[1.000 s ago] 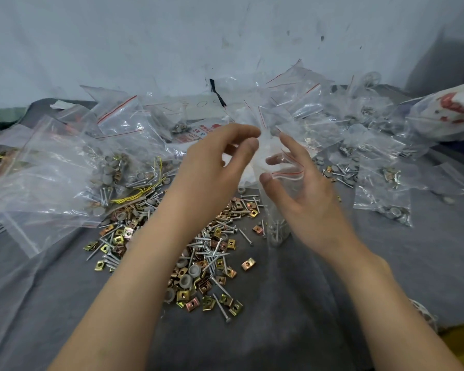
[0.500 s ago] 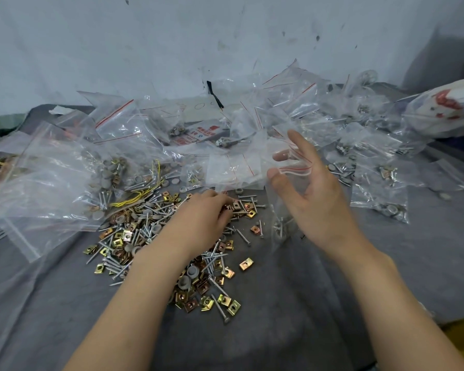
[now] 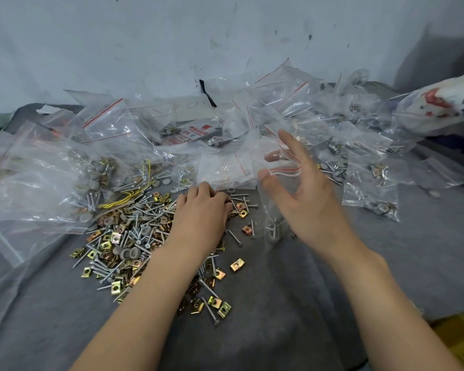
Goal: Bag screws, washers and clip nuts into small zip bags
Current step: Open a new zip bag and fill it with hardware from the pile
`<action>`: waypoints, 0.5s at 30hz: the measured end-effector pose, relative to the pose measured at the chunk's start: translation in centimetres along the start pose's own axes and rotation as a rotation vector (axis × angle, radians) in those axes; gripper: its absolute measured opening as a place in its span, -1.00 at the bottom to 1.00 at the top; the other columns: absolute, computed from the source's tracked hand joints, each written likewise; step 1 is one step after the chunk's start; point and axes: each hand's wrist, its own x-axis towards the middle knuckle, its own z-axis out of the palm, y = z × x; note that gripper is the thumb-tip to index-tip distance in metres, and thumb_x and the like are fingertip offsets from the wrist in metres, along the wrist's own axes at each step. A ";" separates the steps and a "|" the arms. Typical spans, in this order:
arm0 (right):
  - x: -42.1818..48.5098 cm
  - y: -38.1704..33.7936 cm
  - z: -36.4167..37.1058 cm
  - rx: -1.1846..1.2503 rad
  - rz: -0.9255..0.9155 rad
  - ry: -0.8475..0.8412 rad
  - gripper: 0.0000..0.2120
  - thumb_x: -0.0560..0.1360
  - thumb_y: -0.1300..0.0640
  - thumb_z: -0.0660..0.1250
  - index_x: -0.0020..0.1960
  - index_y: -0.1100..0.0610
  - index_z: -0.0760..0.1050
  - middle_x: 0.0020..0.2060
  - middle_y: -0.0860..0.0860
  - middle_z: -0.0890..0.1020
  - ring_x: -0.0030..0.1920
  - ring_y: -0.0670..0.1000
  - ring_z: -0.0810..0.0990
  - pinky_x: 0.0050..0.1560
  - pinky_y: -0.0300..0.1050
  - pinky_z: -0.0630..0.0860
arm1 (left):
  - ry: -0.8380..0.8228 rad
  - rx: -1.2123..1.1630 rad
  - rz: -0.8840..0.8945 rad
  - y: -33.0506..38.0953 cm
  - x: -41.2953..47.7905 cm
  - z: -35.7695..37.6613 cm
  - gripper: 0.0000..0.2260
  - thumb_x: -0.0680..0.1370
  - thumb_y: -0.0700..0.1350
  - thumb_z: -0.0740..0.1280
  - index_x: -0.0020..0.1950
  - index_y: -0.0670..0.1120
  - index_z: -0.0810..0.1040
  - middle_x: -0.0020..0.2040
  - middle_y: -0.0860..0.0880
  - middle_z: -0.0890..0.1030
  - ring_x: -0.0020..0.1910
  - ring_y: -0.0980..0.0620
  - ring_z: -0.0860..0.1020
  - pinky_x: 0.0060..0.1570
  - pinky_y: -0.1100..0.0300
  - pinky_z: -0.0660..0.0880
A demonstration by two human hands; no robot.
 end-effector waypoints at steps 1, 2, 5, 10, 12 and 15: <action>0.0 0.0 0.0 -0.001 0.001 -0.001 -0.32 0.49 -0.39 0.24 0.54 -0.26 0.14 0.36 -0.20 0.51 0.38 -0.16 0.46 0.41 0.00 0.41 | 0.008 -0.007 0.016 0.0 0.1 0.0 -0.69 0.68 0.10 0.09 0.34 0.08 0.48 0.21 -0.02 0.42 0.28 -0.08 0.37 0.27 0.01 0.29; 0.1 0.0 0.0 -0.003 0.002 -0.002 -0.32 0.49 -0.40 0.24 0.54 -0.27 0.14 0.35 -0.21 0.51 0.37 -0.16 0.46 0.41 0.00 0.41 | 0.009 -0.029 0.030 0.0 0.2 -0.1 -0.72 0.67 0.08 0.12 0.31 0.08 0.50 0.21 -0.01 0.43 0.28 -0.07 0.37 0.27 0.01 0.29; 0.1 0.1 -0.1 -0.011 0.004 -0.004 -0.32 0.49 -0.39 0.24 0.54 -0.26 0.14 0.36 -0.20 0.50 0.38 -0.17 0.46 0.41 0.01 0.40 | -0.017 -0.115 0.033 0.1 0.6 -0.3 -0.79 0.65 0.03 0.20 0.24 0.07 0.51 0.22 0.01 0.47 0.29 -0.05 0.37 0.28 0.02 0.30; 0.2 0.1 -0.1 -0.008 0.010 -0.014 -0.32 0.50 -0.38 0.23 0.54 -0.25 0.13 0.39 -0.19 0.49 0.39 -0.16 0.45 0.43 0.03 0.39 | -0.011 -0.230 0.034 -0.1 0.6 -0.9 -0.89 0.64 -0.03 0.25 0.14 0.06 0.49 0.16 0.08 0.55 0.22 0.00 0.43 0.28 0.03 0.28; 0.2 0.1 -0.1 -0.006 0.009 -0.013 -0.32 0.50 -0.38 0.23 0.55 -0.24 0.14 0.35 -0.20 0.51 0.38 -0.16 0.46 0.42 0.02 0.39 | -0.002 -0.247 0.022 -0.4 0.5 -1.1 -0.88 0.64 -0.04 0.24 0.17 0.04 0.49 0.15 0.08 0.57 0.21 0.00 0.45 0.29 0.01 0.30; 0.2 0.2 0.0 -0.011 0.005 -0.006 -0.32 0.50 -0.37 0.24 0.55 -0.22 0.16 0.28 -0.24 0.54 0.35 -0.17 0.47 0.41 0.01 0.41 | 0.022 -0.207 0.026 -0.3 0.4 -1.2 -0.81 0.66 -0.03 0.19 0.24 0.04 0.49 0.19 0.04 0.56 0.23 -0.04 0.44 0.28 -0.02 0.34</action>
